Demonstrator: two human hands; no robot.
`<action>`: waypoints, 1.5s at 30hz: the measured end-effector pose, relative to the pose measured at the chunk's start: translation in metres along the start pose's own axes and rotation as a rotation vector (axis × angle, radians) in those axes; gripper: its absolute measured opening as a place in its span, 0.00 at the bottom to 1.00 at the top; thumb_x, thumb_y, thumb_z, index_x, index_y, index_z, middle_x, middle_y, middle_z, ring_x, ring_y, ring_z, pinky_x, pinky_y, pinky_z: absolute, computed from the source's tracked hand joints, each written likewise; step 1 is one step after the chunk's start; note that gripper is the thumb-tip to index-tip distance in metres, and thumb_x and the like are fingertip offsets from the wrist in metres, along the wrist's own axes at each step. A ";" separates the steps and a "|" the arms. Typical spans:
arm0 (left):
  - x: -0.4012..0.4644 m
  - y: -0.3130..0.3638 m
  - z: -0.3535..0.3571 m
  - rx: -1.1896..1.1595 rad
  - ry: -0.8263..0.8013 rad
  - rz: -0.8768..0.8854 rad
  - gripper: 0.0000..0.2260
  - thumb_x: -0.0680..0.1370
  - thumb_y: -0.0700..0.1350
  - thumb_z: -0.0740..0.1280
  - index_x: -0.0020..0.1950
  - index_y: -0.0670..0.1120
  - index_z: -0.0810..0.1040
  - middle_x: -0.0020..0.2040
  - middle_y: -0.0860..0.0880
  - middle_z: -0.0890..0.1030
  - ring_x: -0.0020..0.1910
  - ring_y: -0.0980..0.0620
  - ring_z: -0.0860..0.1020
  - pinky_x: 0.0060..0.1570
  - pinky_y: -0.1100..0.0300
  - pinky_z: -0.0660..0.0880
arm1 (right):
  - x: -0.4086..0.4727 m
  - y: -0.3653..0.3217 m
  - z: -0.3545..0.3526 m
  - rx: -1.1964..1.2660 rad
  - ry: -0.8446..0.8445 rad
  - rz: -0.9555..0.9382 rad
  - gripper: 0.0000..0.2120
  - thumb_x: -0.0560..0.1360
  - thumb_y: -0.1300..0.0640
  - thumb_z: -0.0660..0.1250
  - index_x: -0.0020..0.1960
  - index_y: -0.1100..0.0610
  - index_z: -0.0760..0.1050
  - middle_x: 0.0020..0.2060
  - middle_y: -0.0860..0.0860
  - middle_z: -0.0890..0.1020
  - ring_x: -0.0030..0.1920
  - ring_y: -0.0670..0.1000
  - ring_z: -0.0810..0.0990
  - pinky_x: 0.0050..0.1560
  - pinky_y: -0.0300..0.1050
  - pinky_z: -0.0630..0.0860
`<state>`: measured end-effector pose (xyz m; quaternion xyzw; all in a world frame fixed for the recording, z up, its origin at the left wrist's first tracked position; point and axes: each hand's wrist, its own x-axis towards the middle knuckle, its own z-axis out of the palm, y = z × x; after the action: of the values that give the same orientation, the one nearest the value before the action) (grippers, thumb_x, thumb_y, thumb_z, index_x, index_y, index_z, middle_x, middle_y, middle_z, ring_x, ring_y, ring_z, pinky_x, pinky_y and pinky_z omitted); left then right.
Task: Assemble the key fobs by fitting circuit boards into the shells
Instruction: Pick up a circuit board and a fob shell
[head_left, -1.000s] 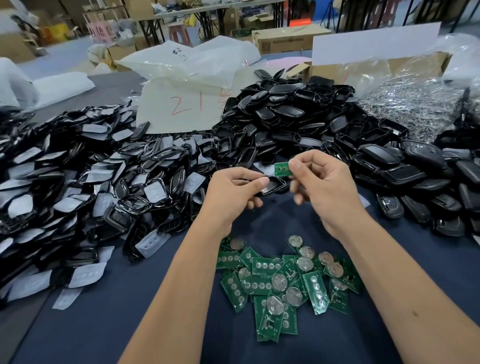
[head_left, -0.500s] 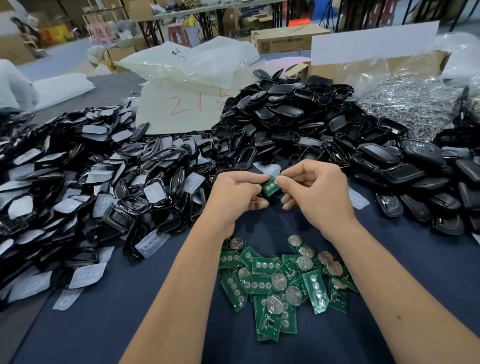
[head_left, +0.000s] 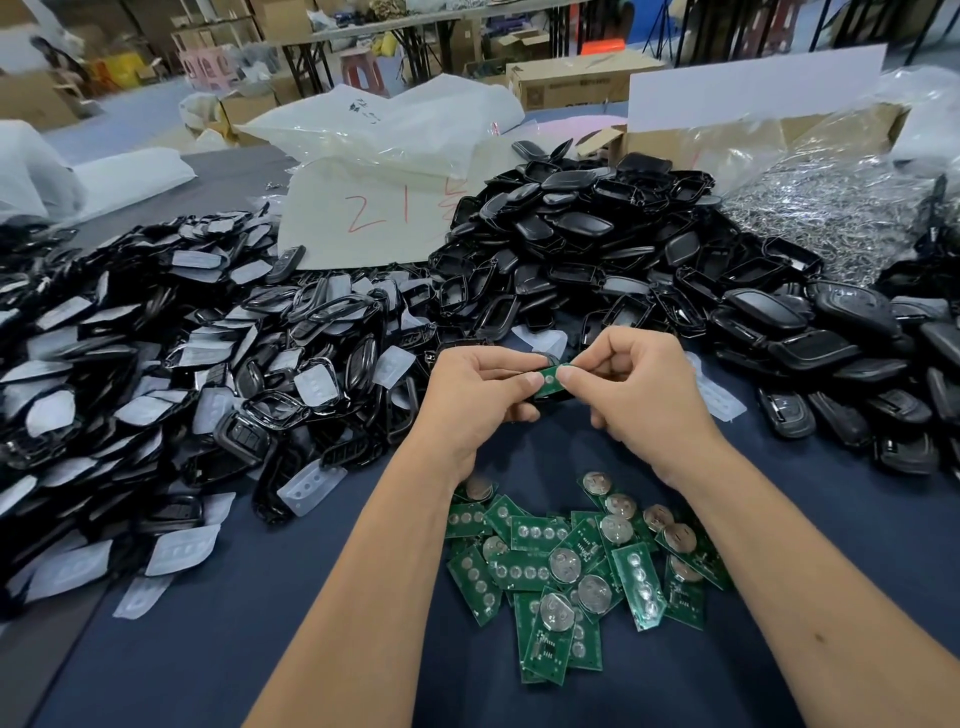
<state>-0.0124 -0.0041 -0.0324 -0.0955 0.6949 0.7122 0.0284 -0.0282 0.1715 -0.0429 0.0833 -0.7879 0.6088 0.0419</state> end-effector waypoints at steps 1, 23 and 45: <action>0.000 0.000 0.000 0.011 -0.008 0.004 0.08 0.77 0.31 0.72 0.50 0.42 0.88 0.42 0.44 0.87 0.31 0.51 0.79 0.36 0.63 0.79 | 0.001 0.000 -0.002 0.003 -0.022 0.008 0.08 0.75 0.60 0.77 0.41 0.60 0.79 0.28 0.52 0.82 0.23 0.48 0.76 0.23 0.36 0.68; -0.003 0.007 -0.011 0.334 -0.088 0.134 0.08 0.75 0.36 0.75 0.47 0.49 0.87 0.31 0.52 0.80 0.30 0.57 0.75 0.36 0.63 0.73 | -0.005 -0.016 -0.005 -0.366 -0.097 -0.102 0.08 0.68 0.53 0.83 0.43 0.45 0.86 0.35 0.44 0.84 0.36 0.41 0.80 0.37 0.31 0.73; -0.012 0.018 -0.010 0.653 0.355 0.612 0.09 0.74 0.35 0.70 0.44 0.49 0.85 0.35 0.60 0.77 0.34 0.60 0.77 0.38 0.70 0.71 | -0.007 -0.023 0.009 -0.612 -0.075 -0.103 0.14 0.68 0.56 0.83 0.35 0.47 0.78 0.29 0.43 0.79 0.33 0.41 0.77 0.33 0.37 0.69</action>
<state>-0.0031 -0.0140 -0.0129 0.0073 0.8724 0.4053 -0.2732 -0.0166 0.1574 -0.0249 0.1290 -0.9303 0.3369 0.0670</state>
